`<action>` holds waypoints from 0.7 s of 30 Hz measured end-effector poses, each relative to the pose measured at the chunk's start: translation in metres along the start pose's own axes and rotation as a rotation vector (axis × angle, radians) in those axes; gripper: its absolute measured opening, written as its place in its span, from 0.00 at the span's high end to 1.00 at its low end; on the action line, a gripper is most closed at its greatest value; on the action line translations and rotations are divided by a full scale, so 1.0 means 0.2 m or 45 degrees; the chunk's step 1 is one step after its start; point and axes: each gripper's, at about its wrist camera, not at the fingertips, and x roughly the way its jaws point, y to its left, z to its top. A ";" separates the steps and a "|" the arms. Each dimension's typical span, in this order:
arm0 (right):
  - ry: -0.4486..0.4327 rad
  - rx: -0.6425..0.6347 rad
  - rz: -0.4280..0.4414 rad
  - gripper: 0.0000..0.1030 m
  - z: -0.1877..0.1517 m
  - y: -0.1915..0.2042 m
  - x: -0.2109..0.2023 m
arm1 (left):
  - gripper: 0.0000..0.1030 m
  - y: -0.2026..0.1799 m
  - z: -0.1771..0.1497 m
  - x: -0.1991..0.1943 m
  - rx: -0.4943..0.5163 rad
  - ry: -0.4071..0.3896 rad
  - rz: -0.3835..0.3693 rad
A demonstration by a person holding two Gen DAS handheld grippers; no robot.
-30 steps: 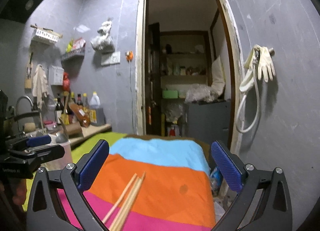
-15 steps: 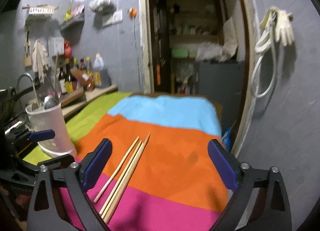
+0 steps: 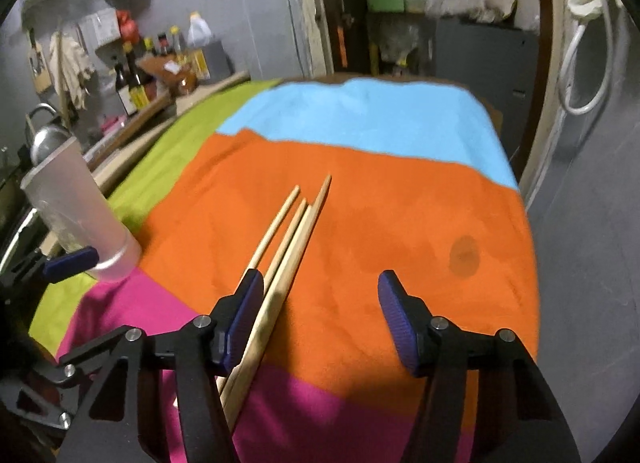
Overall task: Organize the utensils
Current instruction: 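Move both tools back down to the remaining chopsticks on the cloth, then grasp one chopstick with the right tool while the left tool grasps another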
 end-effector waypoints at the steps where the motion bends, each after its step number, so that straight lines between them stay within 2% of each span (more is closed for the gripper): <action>1: 0.021 0.001 -0.007 0.44 0.00 0.00 0.01 | 0.10 0.00 0.01 0.01 0.002 0.004 -0.001; 6: 0.086 -0.001 -0.030 0.46 0.02 -0.01 0.06 | 0.11 -0.01 0.04 0.03 0.008 0.013 -0.008; 11: 0.104 -0.043 -0.078 0.50 0.06 0.01 0.09 | 0.20 -0.03 0.05 0.04 0.023 0.027 -0.023; 14: 0.117 -0.042 -0.072 0.53 0.06 0.00 0.09 | 0.22 -0.04 0.05 0.05 0.033 0.039 -0.029; 21: 0.161 -0.044 -0.038 0.53 0.08 -0.01 0.12 | 0.24 -0.03 0.07 0.08 0.027 0.059 -0.046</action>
